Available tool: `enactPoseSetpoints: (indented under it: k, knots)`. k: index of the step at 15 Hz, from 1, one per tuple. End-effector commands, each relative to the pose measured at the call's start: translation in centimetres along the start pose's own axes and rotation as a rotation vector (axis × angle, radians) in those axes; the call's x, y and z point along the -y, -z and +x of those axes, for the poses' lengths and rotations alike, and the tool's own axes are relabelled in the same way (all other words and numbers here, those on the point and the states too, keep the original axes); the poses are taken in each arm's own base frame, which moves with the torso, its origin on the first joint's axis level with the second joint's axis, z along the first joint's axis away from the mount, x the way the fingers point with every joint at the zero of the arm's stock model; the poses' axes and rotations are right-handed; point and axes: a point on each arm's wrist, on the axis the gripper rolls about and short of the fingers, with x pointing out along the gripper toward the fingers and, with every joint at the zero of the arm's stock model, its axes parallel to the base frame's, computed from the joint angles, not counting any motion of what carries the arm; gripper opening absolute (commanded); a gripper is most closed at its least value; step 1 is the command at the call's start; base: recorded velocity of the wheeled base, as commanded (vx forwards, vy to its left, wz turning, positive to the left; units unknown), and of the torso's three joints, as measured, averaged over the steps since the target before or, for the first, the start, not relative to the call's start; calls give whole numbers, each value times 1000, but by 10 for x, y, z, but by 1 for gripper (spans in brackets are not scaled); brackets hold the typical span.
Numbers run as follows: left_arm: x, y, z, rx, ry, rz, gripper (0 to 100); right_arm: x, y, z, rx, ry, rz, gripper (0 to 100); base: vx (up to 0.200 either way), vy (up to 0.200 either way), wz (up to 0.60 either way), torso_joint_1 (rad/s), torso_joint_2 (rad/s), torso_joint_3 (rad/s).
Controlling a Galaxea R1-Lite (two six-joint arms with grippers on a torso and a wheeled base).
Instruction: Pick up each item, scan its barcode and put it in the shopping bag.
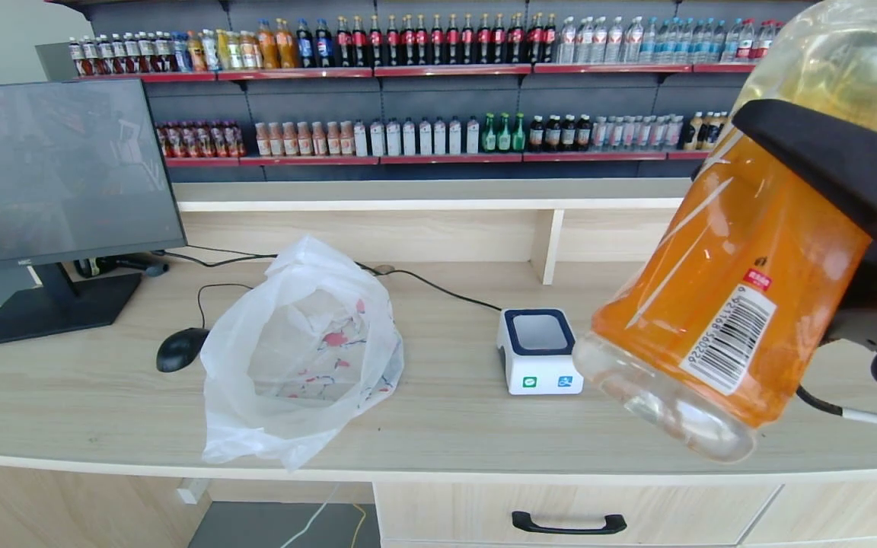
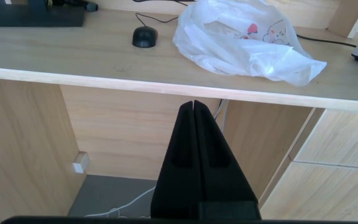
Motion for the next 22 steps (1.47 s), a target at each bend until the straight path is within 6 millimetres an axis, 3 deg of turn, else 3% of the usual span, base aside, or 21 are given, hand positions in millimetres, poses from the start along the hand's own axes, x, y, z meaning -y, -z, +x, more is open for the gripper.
enactPoseSetpoints:
  k: [1,6,16,19,22]
  knots:
    - [0,0,0,0,0,0,0,5,17,12,-18,-11,8,0,0,0,0,0,0,0]
    - [0,0,0,0,0,0,0,2,29,13,-31,-53,62,0,0,0,0,0,0,0]
    - [0,0,0,0,0,0,0,2,30,13,-33,-53,63,0,0,0,0,0,0,0]
    - [0,0,0,0,0,0,0,7,34,13,-47,-36,57,0,0,0,0,0,0,0]
    - [0,0,0,0,0,0,0,31,35,21,-33,63,3,0,0,0,0,0,0,0]
